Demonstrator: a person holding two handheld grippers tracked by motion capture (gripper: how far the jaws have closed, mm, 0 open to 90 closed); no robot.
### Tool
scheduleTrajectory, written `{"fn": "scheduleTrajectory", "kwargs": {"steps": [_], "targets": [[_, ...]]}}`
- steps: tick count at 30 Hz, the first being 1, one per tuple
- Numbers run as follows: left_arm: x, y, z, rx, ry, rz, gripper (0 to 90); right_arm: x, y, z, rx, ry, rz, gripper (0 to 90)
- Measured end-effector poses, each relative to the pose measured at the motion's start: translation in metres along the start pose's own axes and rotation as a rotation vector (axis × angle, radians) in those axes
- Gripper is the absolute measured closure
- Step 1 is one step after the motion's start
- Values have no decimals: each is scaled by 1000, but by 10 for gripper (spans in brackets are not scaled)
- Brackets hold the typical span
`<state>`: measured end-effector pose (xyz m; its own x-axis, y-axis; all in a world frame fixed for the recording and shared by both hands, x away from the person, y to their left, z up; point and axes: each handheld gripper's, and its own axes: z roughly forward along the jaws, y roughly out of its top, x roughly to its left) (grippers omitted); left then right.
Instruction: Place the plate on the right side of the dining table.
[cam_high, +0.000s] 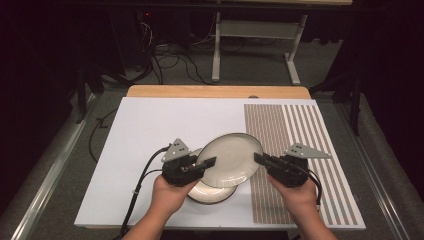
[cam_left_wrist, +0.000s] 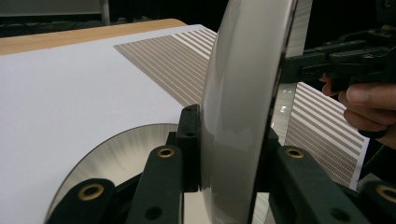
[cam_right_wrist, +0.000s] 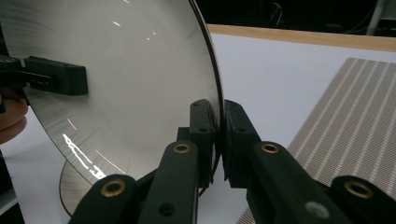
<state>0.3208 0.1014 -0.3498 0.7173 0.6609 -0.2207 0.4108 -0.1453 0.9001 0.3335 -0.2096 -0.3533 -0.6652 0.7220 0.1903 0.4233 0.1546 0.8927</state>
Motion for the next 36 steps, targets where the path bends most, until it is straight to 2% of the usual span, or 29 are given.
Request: {"fn": "scheduleTrajectory", "kwargs": {"steps": [11, 16, 36], "targets": [[-13, 11, 29, 19, -29, 12, 702, -20, -10, -28, -50, -39, 30, 870], [-16, 14, 42, 33, -36, 10, 698, -29, -15, -34, -58, -53, 58, 871], [-24, 28, 83, 67, -73, 9, 686, -52, -19, -58, -95, -144, 70, 875]]}}
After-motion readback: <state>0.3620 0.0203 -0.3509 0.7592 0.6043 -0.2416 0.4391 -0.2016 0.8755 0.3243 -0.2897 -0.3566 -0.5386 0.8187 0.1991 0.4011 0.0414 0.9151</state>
